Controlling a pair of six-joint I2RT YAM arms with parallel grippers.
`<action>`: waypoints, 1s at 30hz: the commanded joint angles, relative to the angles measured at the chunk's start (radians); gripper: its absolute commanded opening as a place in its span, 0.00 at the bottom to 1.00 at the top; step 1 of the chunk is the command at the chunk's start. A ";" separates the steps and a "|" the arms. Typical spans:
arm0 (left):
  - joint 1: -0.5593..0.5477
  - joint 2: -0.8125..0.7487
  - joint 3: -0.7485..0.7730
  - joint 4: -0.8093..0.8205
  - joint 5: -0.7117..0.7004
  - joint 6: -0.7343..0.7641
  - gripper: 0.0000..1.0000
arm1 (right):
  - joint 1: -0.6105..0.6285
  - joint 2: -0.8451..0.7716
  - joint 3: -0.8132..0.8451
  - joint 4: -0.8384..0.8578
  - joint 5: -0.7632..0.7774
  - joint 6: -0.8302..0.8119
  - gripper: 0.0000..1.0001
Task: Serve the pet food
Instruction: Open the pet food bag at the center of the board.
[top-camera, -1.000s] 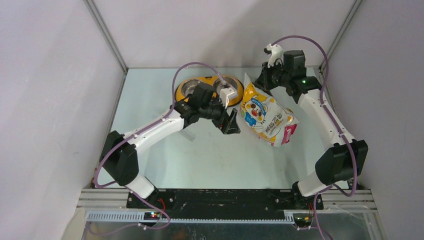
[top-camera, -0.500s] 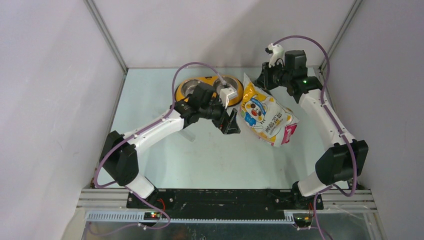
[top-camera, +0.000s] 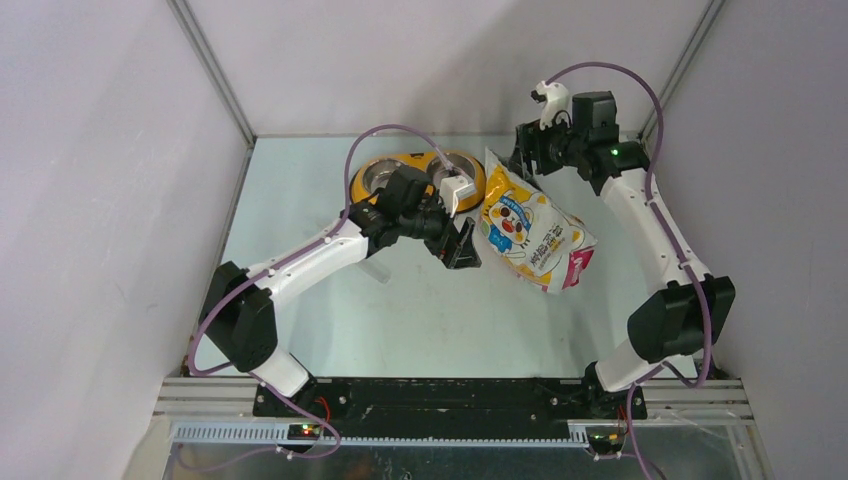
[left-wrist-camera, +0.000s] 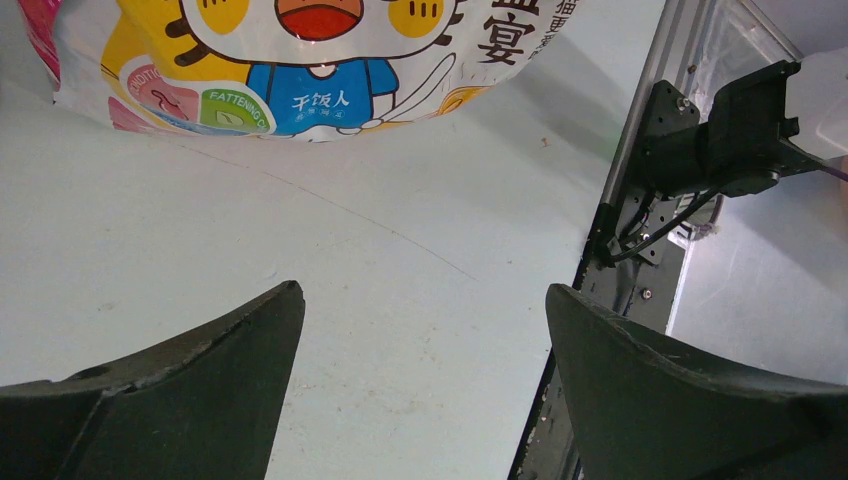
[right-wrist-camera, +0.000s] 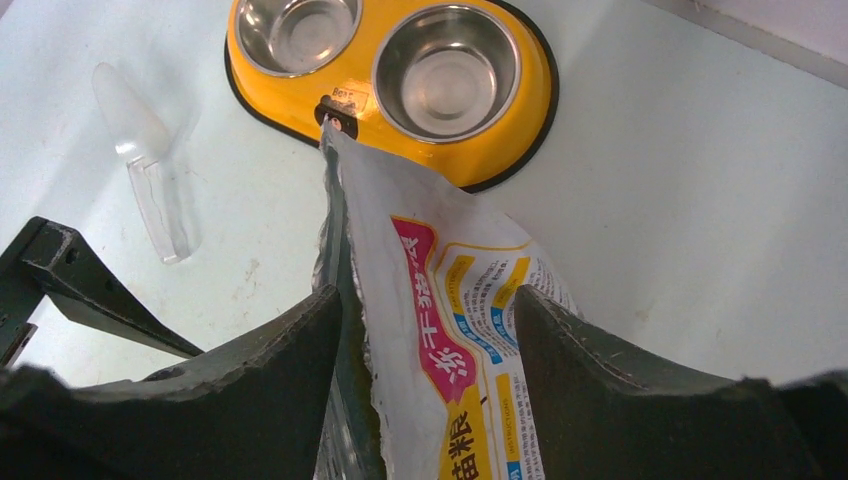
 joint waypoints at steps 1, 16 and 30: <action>-0.007 0.002 0.036 0.009 0.008 0.002 0.98 | -0.012 0.026 0.092 -0.101 0.017 -0.049 0.67; -0.007 0.017 0.038 0.011 0.018 -0.005 0.98 | 0.002 0.002 0.086 -0.219 0.109 -0.146 0.68; -0.011 0.018 0.039 0.009 0.018 -0.004 0.98 | 0.002 -0.073 0.037 -0.258 0.217 -0.154 0.69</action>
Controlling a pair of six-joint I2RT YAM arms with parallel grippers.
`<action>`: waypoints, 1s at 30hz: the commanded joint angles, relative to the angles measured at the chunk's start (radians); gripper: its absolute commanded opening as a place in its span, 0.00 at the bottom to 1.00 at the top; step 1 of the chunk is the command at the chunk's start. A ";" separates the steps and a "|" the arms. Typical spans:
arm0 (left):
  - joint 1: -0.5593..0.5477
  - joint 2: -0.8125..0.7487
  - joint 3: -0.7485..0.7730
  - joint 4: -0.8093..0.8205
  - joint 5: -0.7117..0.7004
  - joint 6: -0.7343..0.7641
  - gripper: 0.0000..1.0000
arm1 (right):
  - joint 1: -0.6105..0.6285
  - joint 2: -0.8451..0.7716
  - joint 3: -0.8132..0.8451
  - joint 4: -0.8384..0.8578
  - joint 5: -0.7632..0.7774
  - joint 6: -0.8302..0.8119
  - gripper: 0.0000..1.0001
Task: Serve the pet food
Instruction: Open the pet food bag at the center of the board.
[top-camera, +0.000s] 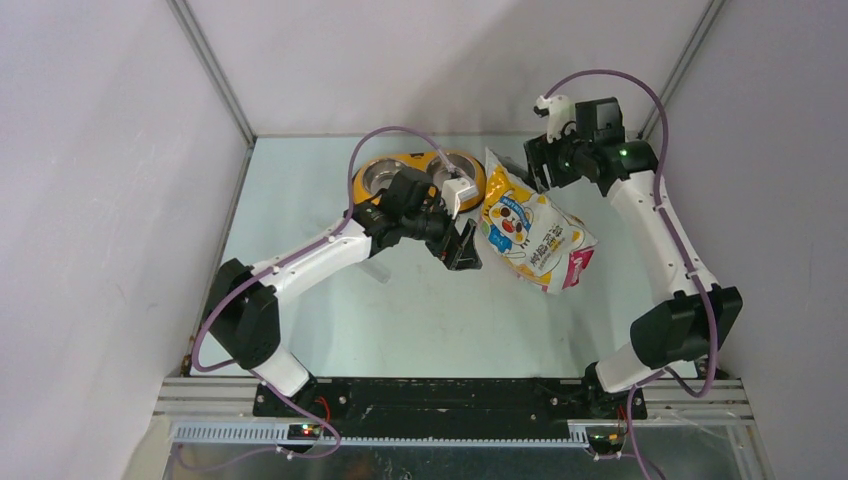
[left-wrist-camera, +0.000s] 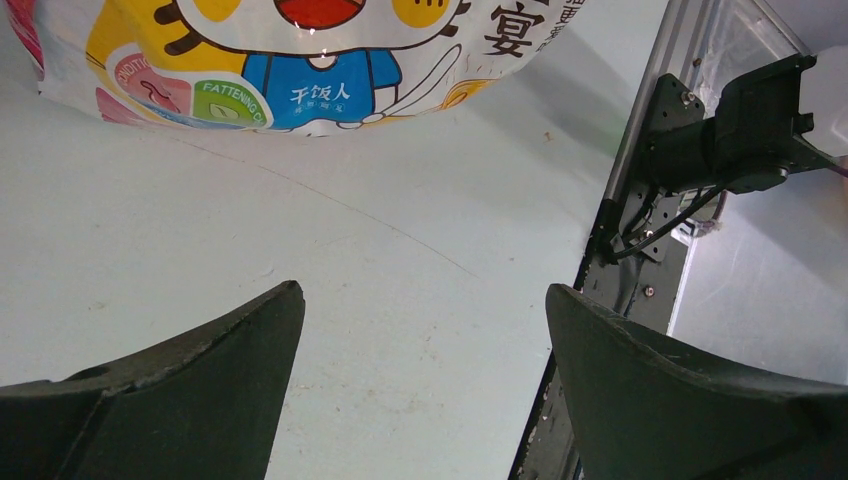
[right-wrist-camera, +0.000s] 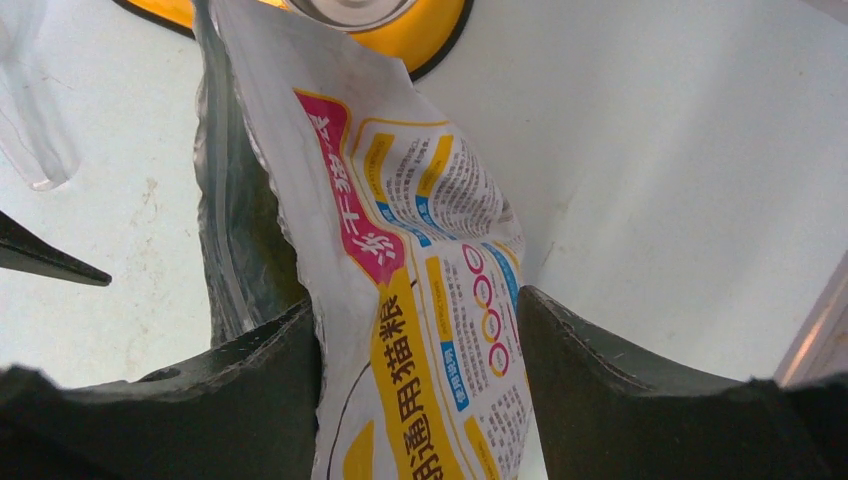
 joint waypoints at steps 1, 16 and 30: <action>-0.007 0.000 0.039 0.008 0.018 -0.004 0.98 | 0.005 -0.059 -0.019 -0.021 0.053 -0.016 0.69; -0.009 0.001 0.041 0.005 0.015 -0.003 0.98 | 0.005 -0.111 -0.064 -0.051 0.099 -0.017 0.69; -0.009 -0.004 0.044 0.002 0.015 -0.002 0.98 | -0.019 -0.133 -0.055 -0.121 0.094 -0.017 0.69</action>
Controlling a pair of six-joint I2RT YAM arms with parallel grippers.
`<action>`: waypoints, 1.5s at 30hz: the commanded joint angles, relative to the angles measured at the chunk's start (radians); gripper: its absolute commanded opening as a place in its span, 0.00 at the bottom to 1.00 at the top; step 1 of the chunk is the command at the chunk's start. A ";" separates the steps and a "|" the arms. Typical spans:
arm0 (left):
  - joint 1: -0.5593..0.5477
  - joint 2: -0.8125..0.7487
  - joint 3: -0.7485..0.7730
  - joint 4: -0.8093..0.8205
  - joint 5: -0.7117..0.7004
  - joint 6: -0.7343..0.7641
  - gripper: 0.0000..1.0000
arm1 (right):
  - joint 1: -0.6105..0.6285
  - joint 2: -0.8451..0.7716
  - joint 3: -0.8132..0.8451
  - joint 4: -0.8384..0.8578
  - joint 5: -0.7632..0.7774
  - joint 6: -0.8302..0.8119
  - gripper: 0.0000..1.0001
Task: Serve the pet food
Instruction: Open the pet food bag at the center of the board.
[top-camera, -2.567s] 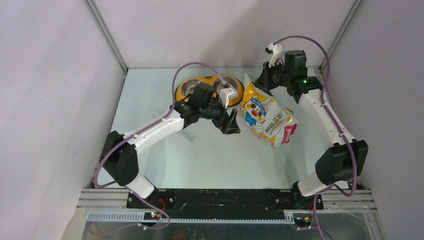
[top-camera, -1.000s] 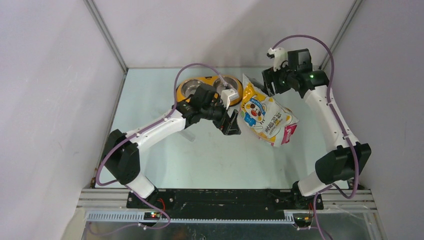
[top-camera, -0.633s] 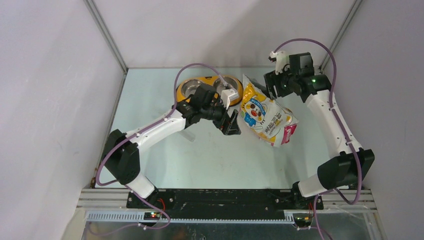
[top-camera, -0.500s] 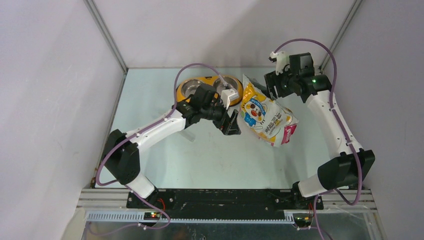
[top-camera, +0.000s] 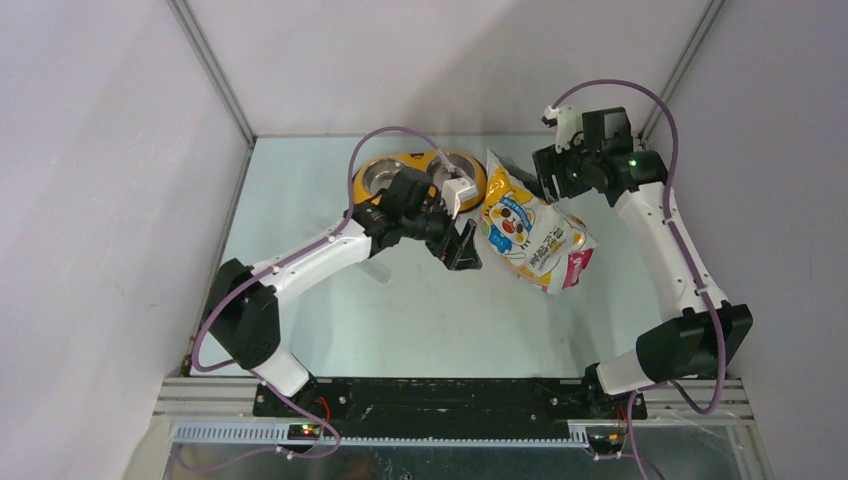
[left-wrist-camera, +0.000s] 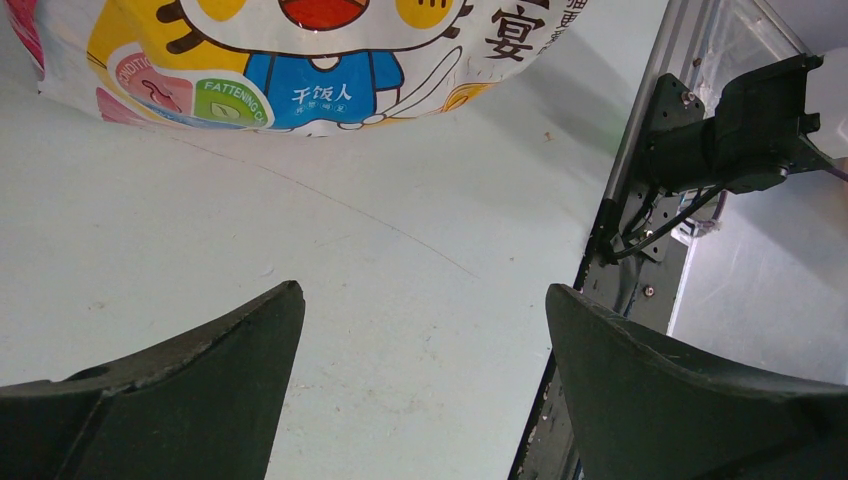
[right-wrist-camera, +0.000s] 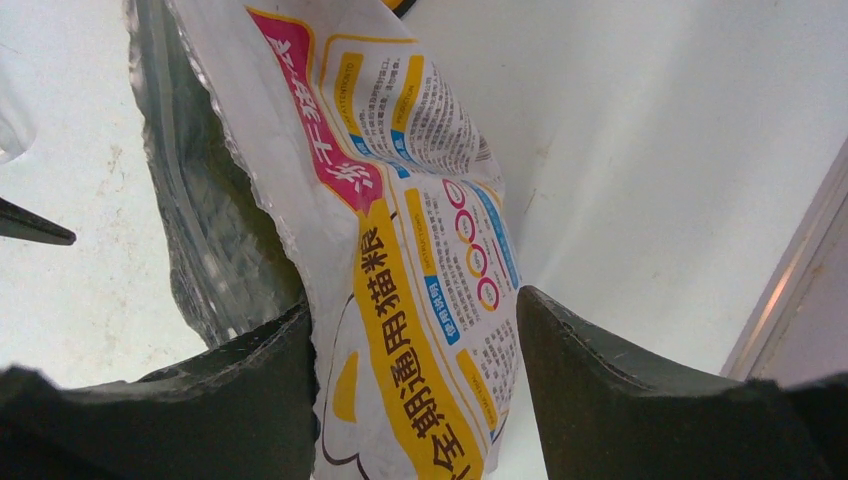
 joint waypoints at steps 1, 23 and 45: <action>-0.009 -0.005 0.044 0.003 0.014 -0.002 0.98 | -0.009 -0.052 0.013 -0.070 0.018 -0.013 0.69; -0.009 -0.009 0.041 0.005 0.015 -0.002 0.98 | 0.014 -0.058 -0.004 -0.098 0.123 -0.032 0.69; -0.010 -0.007 0.041 0.006 0.016 -0.003 0.98 | 0.062 -0.004 0.008 -0.039 0.283 -0.052 0.69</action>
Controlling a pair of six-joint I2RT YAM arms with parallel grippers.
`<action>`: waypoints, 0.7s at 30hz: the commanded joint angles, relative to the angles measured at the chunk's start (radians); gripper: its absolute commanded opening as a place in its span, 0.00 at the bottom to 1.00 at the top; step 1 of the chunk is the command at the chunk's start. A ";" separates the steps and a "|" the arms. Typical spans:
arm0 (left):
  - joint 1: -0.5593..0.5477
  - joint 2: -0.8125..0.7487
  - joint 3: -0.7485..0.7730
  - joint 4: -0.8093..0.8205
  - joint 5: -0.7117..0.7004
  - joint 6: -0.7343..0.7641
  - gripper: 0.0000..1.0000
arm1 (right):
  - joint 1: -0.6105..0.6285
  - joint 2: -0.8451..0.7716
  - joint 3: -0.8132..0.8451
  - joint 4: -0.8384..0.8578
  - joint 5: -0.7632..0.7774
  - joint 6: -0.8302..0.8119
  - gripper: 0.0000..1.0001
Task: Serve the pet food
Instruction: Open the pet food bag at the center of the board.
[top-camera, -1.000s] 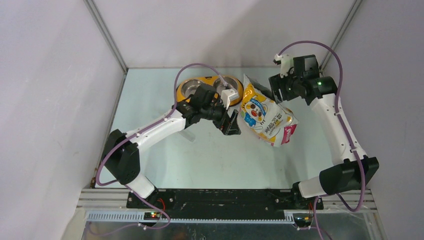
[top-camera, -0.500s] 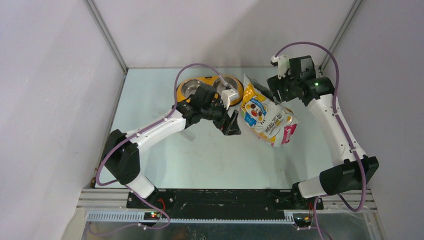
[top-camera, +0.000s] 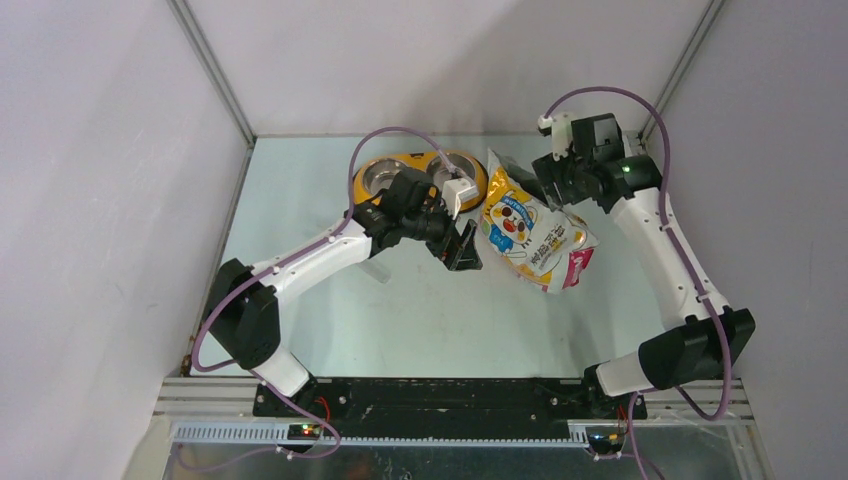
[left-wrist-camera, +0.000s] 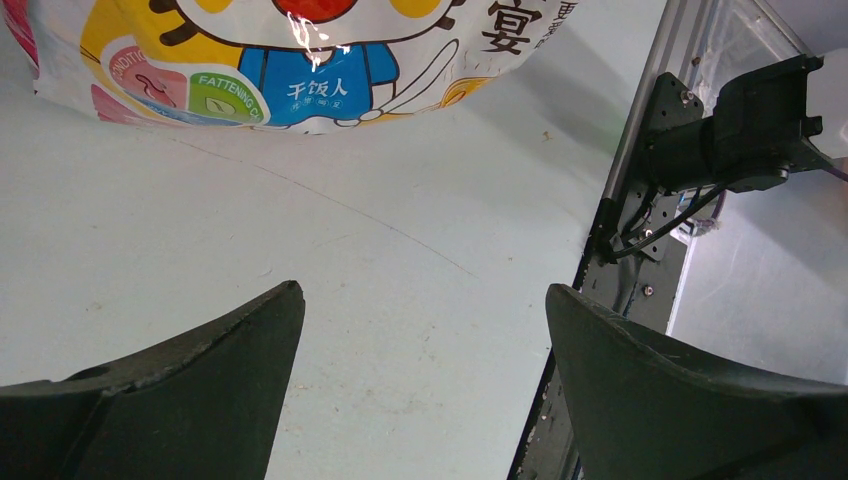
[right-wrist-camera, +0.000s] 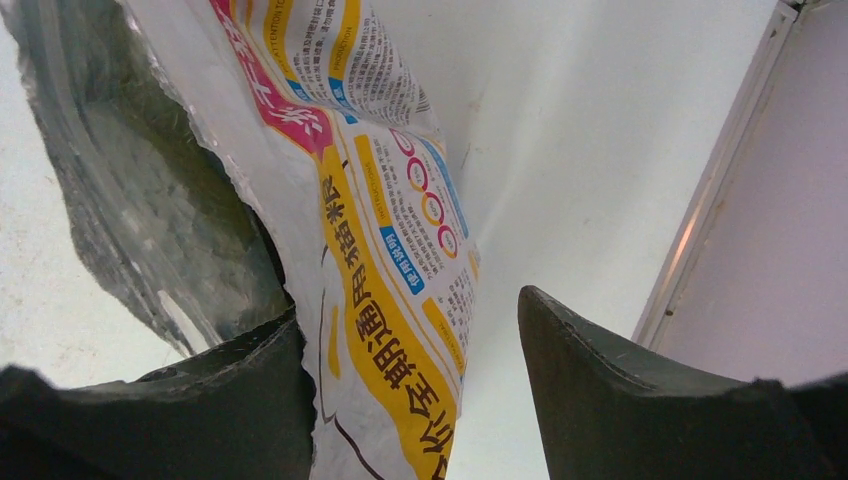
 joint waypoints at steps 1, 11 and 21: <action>-0.007 -0.008 0.041 0.006 0.015 -0.002 0.98 | 0.009 0.035 0.038 0.002 0.076 -0.026 0.69; -0.007 -0.011 0.041 0.006 0.019 -0.002 0.98 | 0.009 0.032 -0.031 -0.038 0.084 -0.061 0.70; -0.006 -0.010 0.041 0.006 0.019 -0.004 0.98 | 0.011 -0.035 -0.031 -0.088 0.092 -0.092 0.70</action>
